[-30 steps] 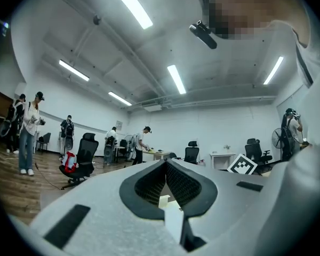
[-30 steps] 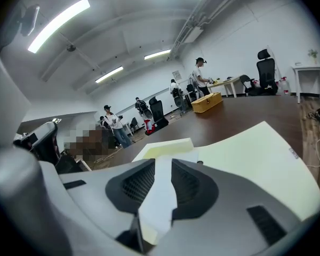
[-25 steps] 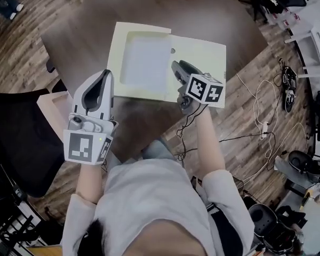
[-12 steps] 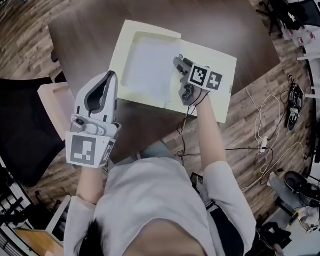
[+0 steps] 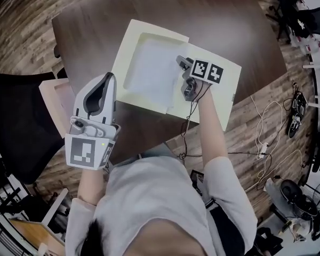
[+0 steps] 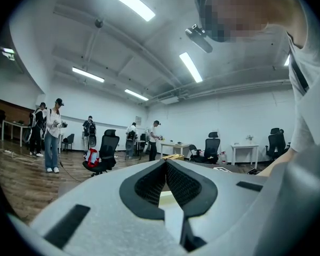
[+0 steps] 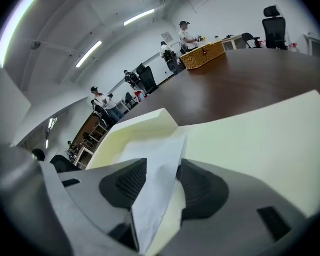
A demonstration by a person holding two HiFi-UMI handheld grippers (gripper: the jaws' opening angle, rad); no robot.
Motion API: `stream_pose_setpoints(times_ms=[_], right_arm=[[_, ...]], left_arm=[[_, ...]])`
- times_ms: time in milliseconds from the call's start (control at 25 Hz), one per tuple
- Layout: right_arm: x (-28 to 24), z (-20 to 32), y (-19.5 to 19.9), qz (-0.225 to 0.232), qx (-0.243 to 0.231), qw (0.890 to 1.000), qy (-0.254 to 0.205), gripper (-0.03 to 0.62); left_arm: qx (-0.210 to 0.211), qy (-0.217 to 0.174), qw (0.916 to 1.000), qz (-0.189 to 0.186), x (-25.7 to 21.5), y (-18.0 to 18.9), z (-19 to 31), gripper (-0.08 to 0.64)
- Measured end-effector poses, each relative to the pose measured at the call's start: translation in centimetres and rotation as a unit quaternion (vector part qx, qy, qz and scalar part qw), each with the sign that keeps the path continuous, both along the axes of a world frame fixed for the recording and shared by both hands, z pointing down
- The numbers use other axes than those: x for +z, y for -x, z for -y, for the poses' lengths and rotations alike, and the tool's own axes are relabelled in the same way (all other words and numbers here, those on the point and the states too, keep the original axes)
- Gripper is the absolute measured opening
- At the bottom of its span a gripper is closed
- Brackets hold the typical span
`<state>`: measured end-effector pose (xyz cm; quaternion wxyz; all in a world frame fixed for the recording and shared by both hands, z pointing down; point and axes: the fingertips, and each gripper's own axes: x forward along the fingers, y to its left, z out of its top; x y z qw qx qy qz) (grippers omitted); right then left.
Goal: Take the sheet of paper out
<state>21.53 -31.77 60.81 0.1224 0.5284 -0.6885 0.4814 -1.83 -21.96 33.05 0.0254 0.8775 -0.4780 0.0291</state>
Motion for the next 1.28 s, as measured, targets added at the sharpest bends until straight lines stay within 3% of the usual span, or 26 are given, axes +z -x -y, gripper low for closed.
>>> stream_pose_setpoints(times_ms=[240,600,920,1040,1280], right_arm=[[0.7,0.6,-0.3,-0.018,0.003,0.999,0.045,0.17],[-0.3,0.2,2.0,0.085,-0.004,0.995,0.042,0.17],[-0.8,-1.4,5.5,0.146,-0.062,0.986,0.05,0.169],[-0.5,-1.8,6.3,0.142,-0.073,0.986,0.052,0.17],[-0.1,-0.6,6.3,0.133,-0.042,0.99,0.037,0.17]], left_arm=[[-0.013,0.005,0.9999,0.001,0.2,0.5,0.9,0.009],[-0.018,0.005,0.9998,-0.003,0.2,1.1,1.5,0.009],[-0.022,0.005,0.9997,-0.005,0.3,1.9,1.6,0.009],[-0.023,0.005,0.9997,-0.005,0.2,1.9,1.7,0.009],[-0.027,0.004,0.9996,-0.005,0.1,2.4,1.6,0.009]])
